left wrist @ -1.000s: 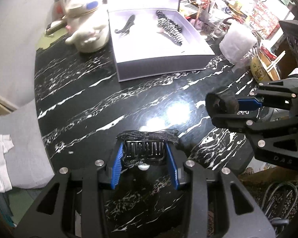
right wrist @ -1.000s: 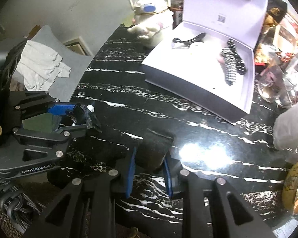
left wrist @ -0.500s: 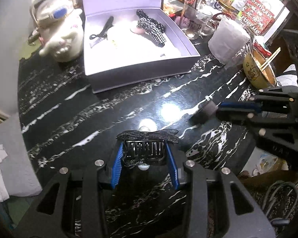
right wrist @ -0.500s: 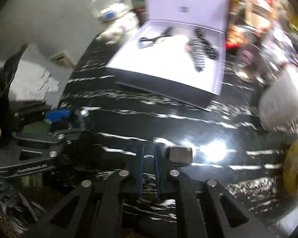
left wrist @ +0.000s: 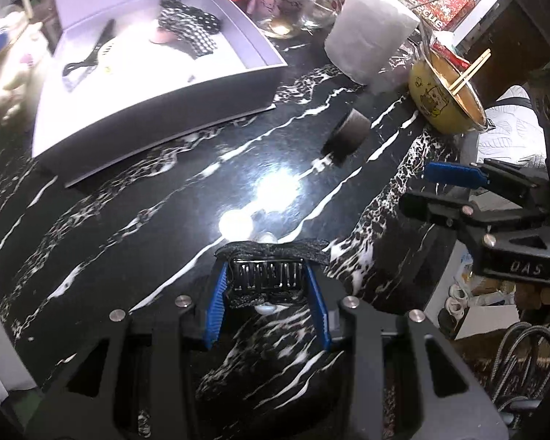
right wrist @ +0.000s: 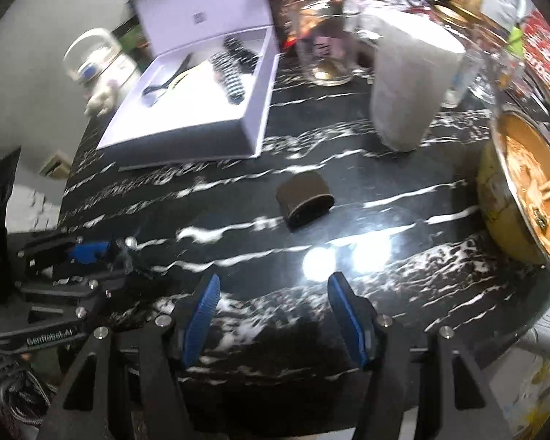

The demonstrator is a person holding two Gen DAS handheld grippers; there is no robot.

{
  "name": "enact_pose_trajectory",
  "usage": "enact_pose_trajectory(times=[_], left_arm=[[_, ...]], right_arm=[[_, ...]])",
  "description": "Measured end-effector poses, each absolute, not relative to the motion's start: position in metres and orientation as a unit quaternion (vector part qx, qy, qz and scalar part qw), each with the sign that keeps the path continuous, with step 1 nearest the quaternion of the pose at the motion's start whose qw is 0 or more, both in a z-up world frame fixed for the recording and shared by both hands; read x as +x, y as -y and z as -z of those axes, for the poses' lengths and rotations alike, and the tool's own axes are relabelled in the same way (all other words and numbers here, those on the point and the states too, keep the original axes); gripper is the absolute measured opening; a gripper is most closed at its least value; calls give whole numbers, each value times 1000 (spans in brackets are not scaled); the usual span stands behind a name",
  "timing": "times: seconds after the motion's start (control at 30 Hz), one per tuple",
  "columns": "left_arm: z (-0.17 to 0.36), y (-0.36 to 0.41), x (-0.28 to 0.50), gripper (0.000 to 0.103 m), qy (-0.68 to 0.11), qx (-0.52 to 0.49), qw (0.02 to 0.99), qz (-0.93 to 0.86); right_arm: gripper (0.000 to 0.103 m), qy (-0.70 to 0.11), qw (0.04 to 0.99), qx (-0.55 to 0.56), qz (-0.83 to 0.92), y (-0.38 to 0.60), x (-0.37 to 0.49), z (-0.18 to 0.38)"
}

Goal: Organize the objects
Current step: 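Carry the comb with the left tool toward the box while the right tool opens over the brown pad, then close the right tool on the dark brown pad while the left tool holds the comb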

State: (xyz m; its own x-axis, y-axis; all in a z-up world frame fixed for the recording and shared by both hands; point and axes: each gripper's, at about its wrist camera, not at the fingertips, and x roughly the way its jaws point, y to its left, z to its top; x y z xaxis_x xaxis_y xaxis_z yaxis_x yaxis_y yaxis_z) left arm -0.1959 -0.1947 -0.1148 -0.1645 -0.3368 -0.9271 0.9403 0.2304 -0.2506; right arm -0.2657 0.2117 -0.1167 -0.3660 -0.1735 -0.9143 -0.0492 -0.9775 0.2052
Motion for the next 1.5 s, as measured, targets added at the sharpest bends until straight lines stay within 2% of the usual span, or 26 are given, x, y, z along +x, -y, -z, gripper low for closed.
enact_pose_trajectory(times=[0.53, 0.9, 1.13, 1.5], left_arm=[[133, 251, -197, 37, -547, 279, 581, 533], [150, 276, -184, 37, -566, 283, 581, 512], [153, 281, -178, 38, -571, 288, 578, 506], [142, 268, -176, 38, -564, 286, 581, 512]], right_arm=[[62, 83, 54, 575, 812, -253, -319, 139], [62, 79, 114, 603, 786, -251, -355, 162], [44, 75, 141, 615, 772, -242, -363, 168], [43, 74, 132, 610, 778, -231, -356, 160]])
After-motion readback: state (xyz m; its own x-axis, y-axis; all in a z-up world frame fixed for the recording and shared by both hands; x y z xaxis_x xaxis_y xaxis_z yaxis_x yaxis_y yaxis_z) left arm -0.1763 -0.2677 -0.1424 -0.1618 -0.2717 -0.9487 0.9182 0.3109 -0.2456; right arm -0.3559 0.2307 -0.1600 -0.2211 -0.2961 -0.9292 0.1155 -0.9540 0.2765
